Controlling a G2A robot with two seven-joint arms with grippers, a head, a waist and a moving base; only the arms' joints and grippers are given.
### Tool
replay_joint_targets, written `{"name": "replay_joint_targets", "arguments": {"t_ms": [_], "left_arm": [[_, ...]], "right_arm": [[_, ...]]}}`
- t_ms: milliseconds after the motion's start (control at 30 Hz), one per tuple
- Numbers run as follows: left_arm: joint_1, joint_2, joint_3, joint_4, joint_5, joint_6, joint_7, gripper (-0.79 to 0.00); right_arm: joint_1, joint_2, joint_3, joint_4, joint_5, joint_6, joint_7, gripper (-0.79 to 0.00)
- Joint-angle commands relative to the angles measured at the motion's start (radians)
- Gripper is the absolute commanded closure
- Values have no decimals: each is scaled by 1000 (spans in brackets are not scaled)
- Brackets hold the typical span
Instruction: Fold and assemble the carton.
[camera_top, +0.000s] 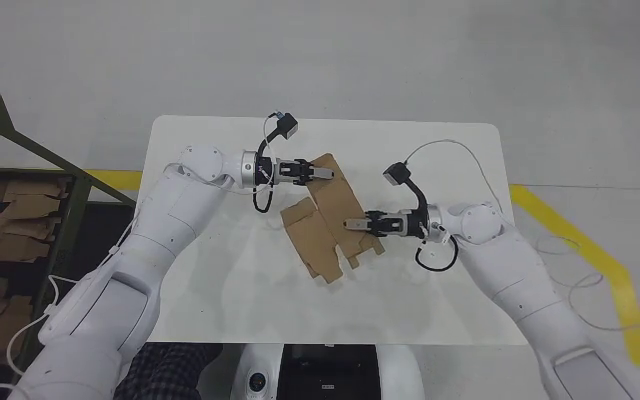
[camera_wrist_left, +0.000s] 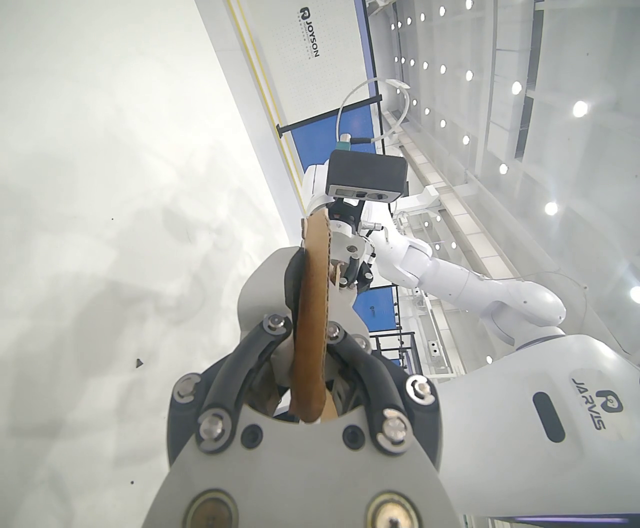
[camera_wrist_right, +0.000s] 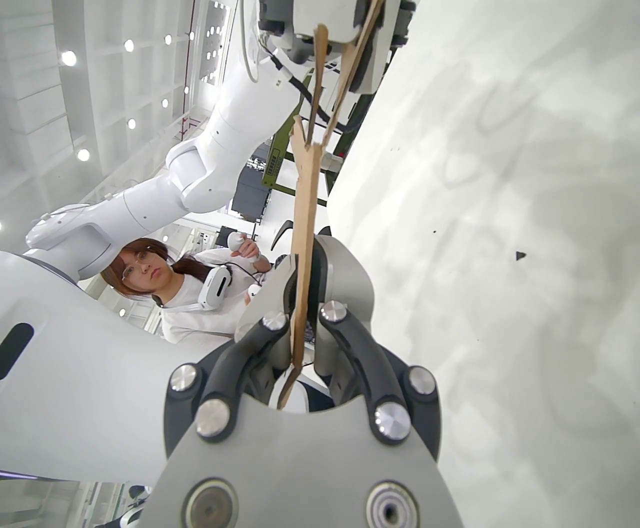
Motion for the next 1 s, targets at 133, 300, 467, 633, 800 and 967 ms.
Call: {"name": "replay_joint_targets", "arguments": {"t_ms": [133,300,467,633,800,967], "left_arm": [[0,0,0,0,0,0,0,-785],[0,0,0,0,0,0,0,-785],[0,0,0,0,0,0,0,-785],[0,0,0,0,0,0,0,-785],[0,0,0,0,0,0,0,-785],[0,0,0,0,0,0,0,-785]], "right_arm": [[3,6,-10,0,49,20,20,0],[-3,14,-5,-2,86,35,35,0],[-28,29,20,-8,108,17,17,0],[-66,44,77,10,125,-29,-37,0],[-102,52,119,-37,65,-14,-139,0],[-158,62,166,-121,-85,44,-333,0]]}}
